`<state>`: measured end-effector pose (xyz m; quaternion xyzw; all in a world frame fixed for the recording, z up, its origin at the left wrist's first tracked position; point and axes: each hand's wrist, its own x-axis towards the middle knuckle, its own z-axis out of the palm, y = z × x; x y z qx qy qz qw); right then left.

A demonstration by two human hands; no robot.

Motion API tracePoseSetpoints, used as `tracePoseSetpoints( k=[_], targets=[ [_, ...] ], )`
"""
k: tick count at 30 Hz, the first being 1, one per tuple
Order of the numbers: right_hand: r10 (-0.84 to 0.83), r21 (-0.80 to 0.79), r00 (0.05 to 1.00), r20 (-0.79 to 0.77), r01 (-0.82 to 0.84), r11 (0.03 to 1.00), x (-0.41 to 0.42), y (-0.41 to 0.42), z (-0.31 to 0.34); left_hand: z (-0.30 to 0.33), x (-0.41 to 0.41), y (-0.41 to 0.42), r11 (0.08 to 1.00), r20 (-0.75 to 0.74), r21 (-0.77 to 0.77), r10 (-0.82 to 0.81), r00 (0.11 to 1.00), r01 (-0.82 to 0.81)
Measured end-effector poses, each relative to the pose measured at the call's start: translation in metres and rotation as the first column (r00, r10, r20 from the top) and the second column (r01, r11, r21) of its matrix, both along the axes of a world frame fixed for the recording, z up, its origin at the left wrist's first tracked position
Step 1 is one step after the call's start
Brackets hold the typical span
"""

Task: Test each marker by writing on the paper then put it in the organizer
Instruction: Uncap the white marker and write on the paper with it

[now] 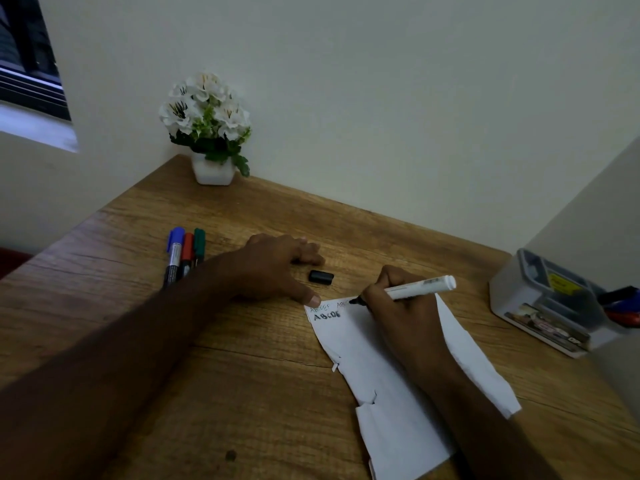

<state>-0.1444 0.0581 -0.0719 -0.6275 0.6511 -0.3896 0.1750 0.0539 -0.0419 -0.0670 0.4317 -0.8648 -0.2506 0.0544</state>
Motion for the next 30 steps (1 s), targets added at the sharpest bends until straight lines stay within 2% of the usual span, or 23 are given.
tracePoseSetpoints(
  k=[12, 19, 24, 30],
  targets=[
    [0.048, 0.038, 0.982, -0.181, -0.041, 0.998, 0.003, 0.001, -0.001, -0.002, 0.000, -0.001, 1.000, -0.007, 0.003, 0.007, 1.000, -0.007],
    [0.036, 0.040, 0.997, -0.061, -0.034, 0.999, 0.002, -0.004, -0.007, -0.004, 0.001, -0.004, 1.000, -0.020, 0.008, 0.004, 1.000, -0.004],
    [0.034, 0.031, 0.993, -0.111, -0.031, 0.999, 0.000, -0.005, -0.009, -0.007, 0.001, -0.006, 1.000, -0.010, 0.012, 0.007, 1.000, -0.007],
    [0.051, 0.014, 0.996, -0.067, -0.050, 0.999, -0.003, -0.005, -0.013, -0.004, 0.000, -0.004, 1.000, -0.008, 0.007, 0.014, 1.000, -0.014]
  ],
)
